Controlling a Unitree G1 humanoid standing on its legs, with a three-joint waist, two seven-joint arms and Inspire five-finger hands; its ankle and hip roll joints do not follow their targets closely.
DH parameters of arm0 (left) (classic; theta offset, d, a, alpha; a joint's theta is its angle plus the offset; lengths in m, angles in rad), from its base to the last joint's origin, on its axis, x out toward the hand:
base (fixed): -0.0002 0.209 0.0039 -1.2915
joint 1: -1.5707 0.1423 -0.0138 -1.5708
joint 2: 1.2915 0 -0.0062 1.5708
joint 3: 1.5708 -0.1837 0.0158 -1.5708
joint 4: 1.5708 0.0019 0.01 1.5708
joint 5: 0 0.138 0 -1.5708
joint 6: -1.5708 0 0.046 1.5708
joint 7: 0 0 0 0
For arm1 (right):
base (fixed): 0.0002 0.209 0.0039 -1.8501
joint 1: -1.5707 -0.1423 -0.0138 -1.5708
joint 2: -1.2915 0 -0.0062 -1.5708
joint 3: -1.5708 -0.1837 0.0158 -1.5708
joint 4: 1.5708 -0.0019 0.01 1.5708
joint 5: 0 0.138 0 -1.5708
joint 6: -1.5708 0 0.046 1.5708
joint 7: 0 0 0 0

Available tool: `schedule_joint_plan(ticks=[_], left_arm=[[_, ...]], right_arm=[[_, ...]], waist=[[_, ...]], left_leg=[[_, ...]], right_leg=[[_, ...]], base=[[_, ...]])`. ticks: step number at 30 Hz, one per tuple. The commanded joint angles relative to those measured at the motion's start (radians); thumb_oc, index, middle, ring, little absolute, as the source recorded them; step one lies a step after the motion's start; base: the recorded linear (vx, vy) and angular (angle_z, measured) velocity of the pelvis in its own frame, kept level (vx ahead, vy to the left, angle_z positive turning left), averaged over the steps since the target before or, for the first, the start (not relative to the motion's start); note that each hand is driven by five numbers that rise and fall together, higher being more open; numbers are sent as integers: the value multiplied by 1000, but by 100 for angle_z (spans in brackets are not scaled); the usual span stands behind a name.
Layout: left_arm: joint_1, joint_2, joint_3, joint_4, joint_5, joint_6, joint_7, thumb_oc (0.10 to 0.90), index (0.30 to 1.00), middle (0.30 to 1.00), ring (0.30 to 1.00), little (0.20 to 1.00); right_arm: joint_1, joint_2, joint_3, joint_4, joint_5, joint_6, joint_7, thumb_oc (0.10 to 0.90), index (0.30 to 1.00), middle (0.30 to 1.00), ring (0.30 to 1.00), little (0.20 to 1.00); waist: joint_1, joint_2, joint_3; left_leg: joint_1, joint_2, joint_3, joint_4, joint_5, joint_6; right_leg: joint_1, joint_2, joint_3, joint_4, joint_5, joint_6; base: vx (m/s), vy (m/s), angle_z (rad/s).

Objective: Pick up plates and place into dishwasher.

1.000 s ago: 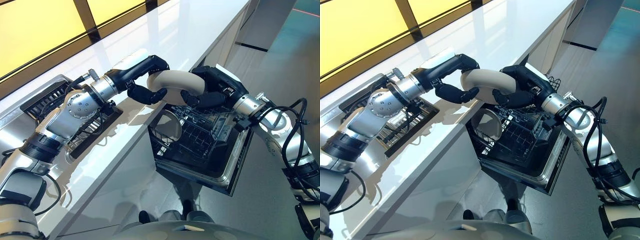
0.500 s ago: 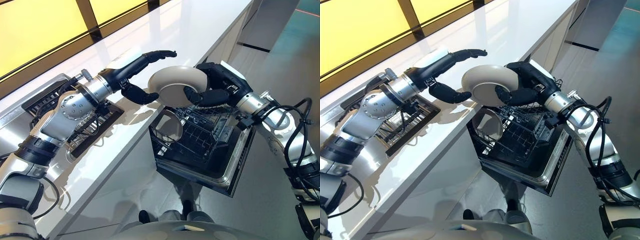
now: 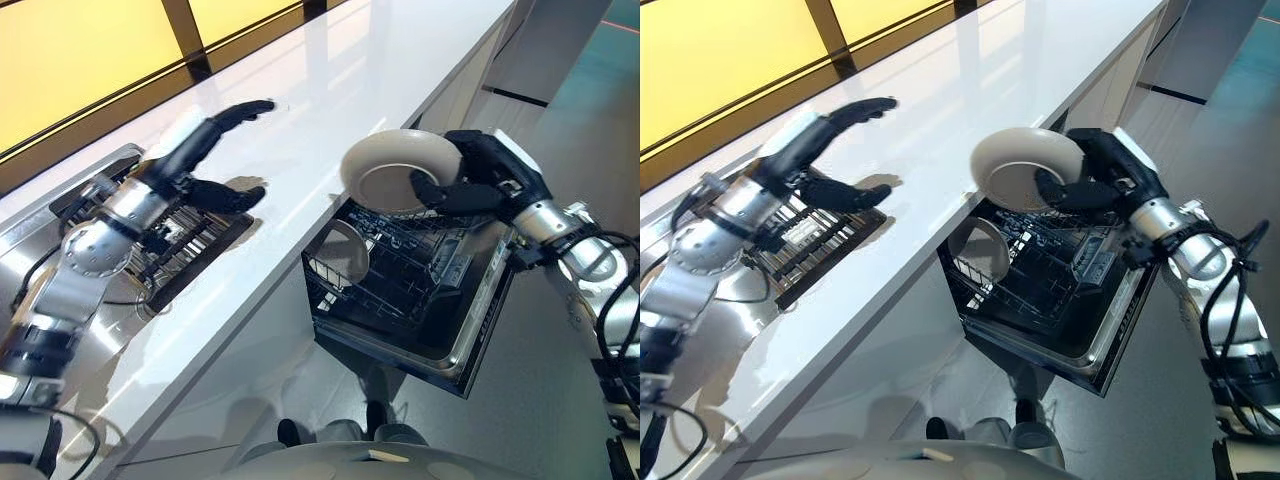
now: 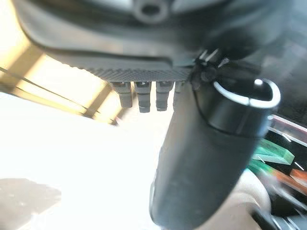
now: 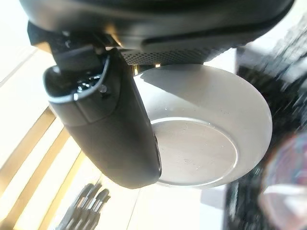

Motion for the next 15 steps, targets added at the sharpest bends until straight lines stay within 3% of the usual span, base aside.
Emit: schedule_joint_plan(ticks=[1,6,15], left_arm=[[-36,-2,106,29,-86,17,96,800,900,900,900,900],[44,-74,133,-67,-129,74,66,800,900,900,900,900],[109,-136,128,-185,-231,139,3,800,900,900,900,900]], right_arm=[[-42,-61,-134,-5,-34,-144,-97,100,300,300,300,200],[17,-66,-190,32,-100,-121,-148,100,300,300,300,200],[3,-28,-109,113,-234,-91,-233,100,300,300,300,200]], waist=[[12,-21,-88],[21,-30,-76],[60,-36,-43]], left_leg=[[26,-13,-34,7,-73,-19],[26,-15,-43,7,-73,-15],[23,-16,-55,7,-73,-13]], right_leg=[[41,27,-58,7,-27,41],[42,27,-60,7,-29,41],[45,18,-83,7,-27,42]], base=[[0,0,0],[9,-22,0],[21,-41,3]])
